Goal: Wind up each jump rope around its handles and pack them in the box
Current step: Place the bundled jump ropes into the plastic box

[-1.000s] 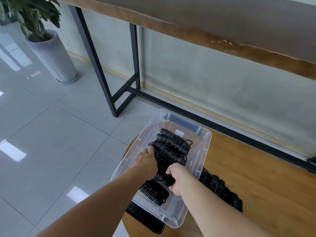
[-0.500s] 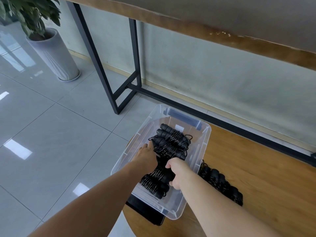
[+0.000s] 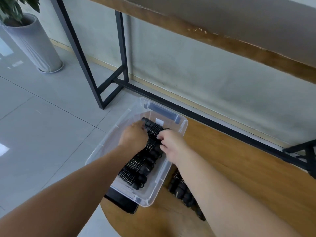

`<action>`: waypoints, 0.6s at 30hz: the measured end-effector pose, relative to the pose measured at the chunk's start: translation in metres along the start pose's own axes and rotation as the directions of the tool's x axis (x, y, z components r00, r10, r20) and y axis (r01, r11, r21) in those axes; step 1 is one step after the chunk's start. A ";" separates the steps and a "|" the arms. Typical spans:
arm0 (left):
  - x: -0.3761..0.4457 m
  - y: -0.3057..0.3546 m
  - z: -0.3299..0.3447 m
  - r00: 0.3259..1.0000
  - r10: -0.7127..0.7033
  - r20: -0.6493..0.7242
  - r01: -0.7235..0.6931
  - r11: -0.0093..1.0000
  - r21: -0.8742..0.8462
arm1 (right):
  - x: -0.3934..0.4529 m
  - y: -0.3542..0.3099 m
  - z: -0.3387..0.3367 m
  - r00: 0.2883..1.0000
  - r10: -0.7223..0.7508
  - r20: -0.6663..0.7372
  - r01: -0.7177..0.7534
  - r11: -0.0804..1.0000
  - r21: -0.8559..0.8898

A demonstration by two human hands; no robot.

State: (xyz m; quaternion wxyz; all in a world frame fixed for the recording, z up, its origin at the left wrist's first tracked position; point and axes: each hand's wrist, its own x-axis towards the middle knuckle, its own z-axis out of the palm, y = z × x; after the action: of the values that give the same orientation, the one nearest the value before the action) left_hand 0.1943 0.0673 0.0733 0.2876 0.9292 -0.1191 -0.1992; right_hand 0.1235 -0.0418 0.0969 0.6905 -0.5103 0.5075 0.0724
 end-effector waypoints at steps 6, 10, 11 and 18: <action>-0.032 0.081 0.036 0.990 0.142 -0.012 -0.142 0.964 -0.223 | 0.008 -0.039 -0.092 0.962 -0.260 -0.076 0.247 0.957 -0.151; -0.062 0.104 0.084 0.992 0.129 0.009 -0.121 0.951 -0.285 | 0.024 -0.031 -0.145 0.975 -0.222 -0.028 0.216 0.965 -0.152; -0.069 0.106 0.098 0.995 0.102 0.015 -0.092 0.948 -0.306 | 0.027 -0.024 -0.155 0.977 -0.212 -0.013 0.206 0.961 -0.186; -0.114 0.095 0.180 0.978 -0.210 -0.009 0.192 0.911 -0.364 | 0.052 0.032 -0.193 0.987 -0.103 0.126 0.151 0.873 -0.465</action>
State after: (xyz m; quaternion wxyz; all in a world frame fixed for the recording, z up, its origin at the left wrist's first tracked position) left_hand 0.0035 -0.0591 0.0271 0.4341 0.8723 0.0225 -0.2240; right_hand 0.0079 -0.1986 0.0433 0.5725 -0.6912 0.4056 0.1733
